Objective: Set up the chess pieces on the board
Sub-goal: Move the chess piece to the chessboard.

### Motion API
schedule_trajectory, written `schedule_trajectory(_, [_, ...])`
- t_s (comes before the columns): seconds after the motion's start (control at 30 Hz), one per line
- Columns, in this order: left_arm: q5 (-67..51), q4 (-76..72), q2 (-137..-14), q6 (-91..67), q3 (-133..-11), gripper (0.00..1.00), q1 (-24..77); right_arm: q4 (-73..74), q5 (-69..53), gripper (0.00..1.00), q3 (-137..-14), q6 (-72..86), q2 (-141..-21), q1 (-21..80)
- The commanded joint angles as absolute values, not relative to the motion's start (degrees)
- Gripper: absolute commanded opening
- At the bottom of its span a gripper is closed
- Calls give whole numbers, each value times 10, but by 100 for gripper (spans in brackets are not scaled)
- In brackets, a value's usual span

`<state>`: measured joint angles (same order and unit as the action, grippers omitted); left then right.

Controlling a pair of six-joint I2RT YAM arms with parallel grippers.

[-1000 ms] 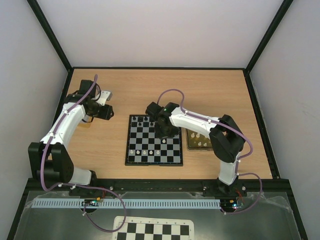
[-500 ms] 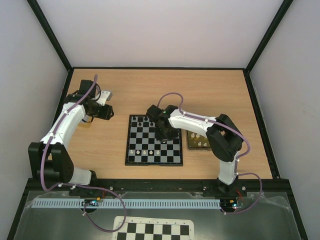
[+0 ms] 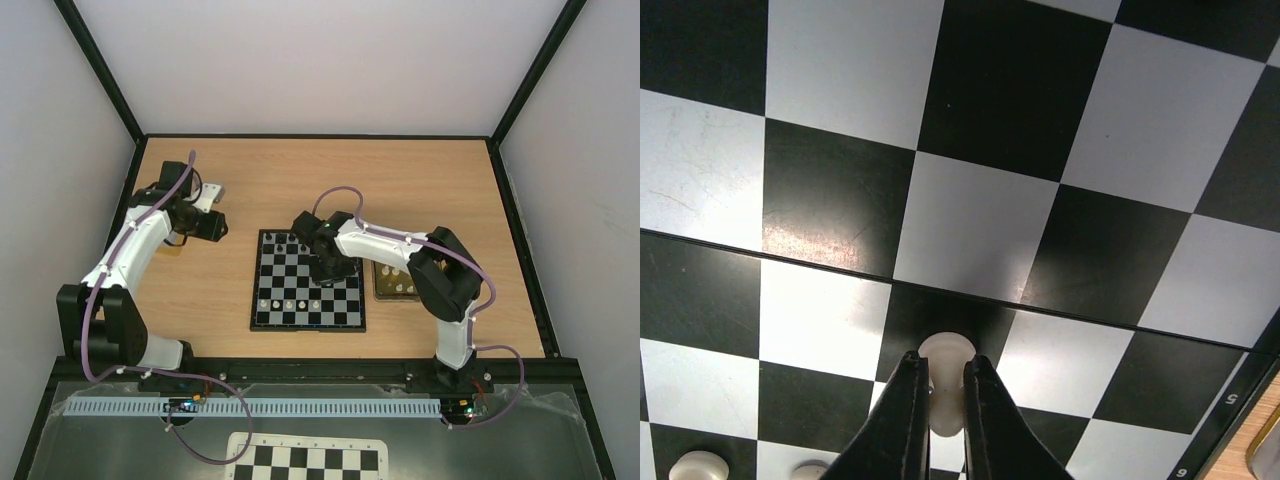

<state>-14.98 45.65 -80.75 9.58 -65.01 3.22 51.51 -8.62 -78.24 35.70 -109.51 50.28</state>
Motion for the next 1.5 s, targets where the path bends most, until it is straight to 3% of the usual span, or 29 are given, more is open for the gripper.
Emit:
schedule_trajectory(0.0, [-152, 456, -799, 91, -643, 49, 34, 517, -81, 5, -763, 357, -1082, 506])
schedule_trajectory(1.47, [-151, 464, -796, 91, -653, 49, 46, 500, -94, 3, -689, 431, -1016, 585])
